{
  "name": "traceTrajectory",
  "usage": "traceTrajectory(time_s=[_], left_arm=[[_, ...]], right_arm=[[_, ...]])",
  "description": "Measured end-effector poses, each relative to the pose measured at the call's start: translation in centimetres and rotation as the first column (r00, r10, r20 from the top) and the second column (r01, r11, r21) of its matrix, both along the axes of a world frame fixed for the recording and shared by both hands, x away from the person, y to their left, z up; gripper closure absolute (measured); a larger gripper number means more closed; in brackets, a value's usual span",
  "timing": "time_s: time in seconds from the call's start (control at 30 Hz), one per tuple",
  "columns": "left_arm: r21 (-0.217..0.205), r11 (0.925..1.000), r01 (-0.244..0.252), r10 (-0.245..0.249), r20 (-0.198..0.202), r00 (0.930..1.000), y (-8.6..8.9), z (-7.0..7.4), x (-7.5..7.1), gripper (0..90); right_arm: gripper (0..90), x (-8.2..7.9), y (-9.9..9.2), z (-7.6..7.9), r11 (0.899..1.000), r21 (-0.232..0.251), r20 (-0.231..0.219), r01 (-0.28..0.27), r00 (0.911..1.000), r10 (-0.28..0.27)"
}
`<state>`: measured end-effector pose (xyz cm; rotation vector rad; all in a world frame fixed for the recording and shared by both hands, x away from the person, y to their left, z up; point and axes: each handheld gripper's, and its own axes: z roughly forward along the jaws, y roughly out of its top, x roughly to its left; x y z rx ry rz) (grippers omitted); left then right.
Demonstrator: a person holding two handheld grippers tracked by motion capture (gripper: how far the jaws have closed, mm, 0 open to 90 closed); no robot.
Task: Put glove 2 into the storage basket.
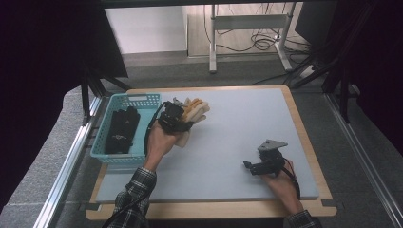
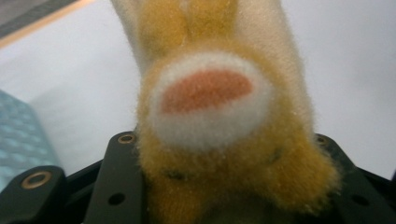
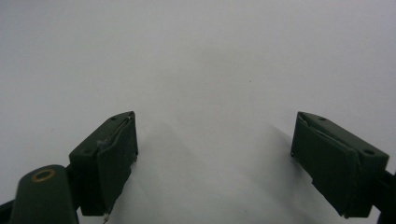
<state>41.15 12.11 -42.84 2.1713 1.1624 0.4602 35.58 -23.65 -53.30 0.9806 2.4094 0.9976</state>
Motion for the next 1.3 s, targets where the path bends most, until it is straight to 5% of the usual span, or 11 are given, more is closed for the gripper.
traceTrajectory(time_s=[0.33, 0.67, 1.0, 1.3], left_arm=[[0.008, 0.9975, -0.07, 0.07, 0.021, 0.9973, 2.4, 1.3, 0.4, 54.3], [0.001, 0.987, -0.161, 0.161, 0.032, 0.9864, 6.3, 2.5, 0.3, 54.3], [0.001, 0.9611, -0.276, 0.276, 0.02, 0.961, 11.1, 2.9, 0.4, 54.0], [0.048, 0.9282, -0.369, 0.37, -0.018, 0.9288, 13.8, 1.4, 1.2, 53.6]], right_arm=[[14.3, 0.0, 0.0, 0.0, 1.0, 0.0, 0.0, 0.0, 1.0, 0.0], [14.2, 0.0, 0.0, 0.0, 1.0, 0.0, 0.0, 0.001, 1.0, -0.001], [14.3, 0.0, 0.0, 0.0, 1.0, 0.0, 0.0, 0.001, 1.0, -0.001], [14.2, 0.0, 0.0, 0.0, 1.0, 0.0, 0.0, 0.001, 1.0, -0.001]])
